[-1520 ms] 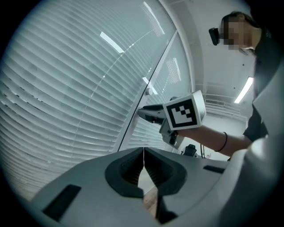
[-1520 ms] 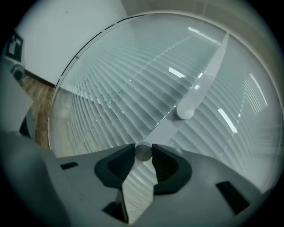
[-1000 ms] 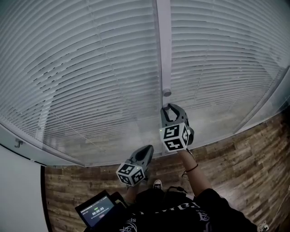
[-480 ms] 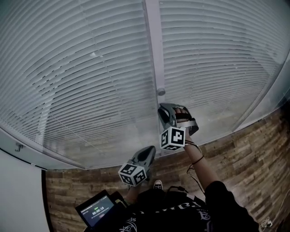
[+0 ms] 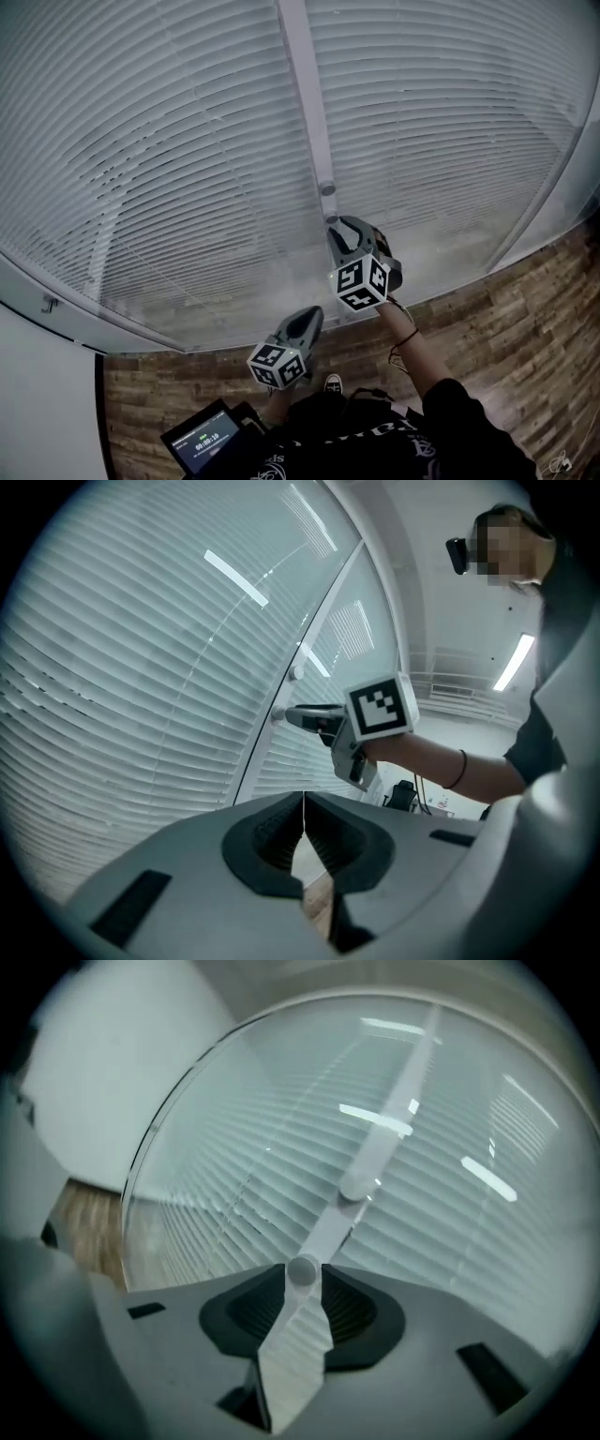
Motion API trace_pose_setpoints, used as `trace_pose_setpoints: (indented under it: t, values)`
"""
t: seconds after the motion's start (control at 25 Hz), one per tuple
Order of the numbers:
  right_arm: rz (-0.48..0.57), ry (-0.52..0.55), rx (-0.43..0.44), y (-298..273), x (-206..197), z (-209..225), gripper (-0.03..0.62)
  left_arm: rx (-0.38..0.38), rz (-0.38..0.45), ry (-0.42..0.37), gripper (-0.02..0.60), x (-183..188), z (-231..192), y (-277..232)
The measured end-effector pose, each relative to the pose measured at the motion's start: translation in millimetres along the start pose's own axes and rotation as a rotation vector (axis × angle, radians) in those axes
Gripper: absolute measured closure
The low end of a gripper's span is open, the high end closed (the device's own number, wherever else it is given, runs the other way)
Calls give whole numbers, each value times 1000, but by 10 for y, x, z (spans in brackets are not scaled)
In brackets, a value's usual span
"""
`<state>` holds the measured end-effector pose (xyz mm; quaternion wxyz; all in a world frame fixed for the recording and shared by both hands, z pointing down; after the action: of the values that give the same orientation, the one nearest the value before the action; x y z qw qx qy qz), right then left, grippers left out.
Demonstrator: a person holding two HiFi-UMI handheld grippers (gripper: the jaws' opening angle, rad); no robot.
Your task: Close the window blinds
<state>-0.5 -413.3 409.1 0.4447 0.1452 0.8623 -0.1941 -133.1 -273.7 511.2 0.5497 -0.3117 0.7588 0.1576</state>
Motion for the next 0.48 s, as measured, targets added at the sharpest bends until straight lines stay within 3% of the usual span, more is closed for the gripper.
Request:
trace_pose_setpoints:
  t: [0.16, 0.24, 0.32, 0.48]
  values:
    - [3, -657, 148, 545, -469, 68, 468, 20, 10, -8, 577, -50, 326, 48]
    - [28, -879, 211, 814, -688, -25, 468, 30, 10, -2, 577, -96, 440, 110]
    - [9, -927, 218, 1116, -856, -145, 471, 36, 6, 7, 577, -173, 578, 194]
    - [-38, -870, 225, 1789, -1098, -382, 517, 44, 0, 26, 577, -416, 1028, 381]
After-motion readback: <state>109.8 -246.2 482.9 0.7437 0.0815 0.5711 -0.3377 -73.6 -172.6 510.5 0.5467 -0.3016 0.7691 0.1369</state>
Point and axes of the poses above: the fingertips, and each gripper's own axes: y backward along the fingers, z to its right, x out of its top, the point moved 9 cm from there along y, backward along the fingers, and after that the axes turned 1 degree about -y, right-handed, at the moved point
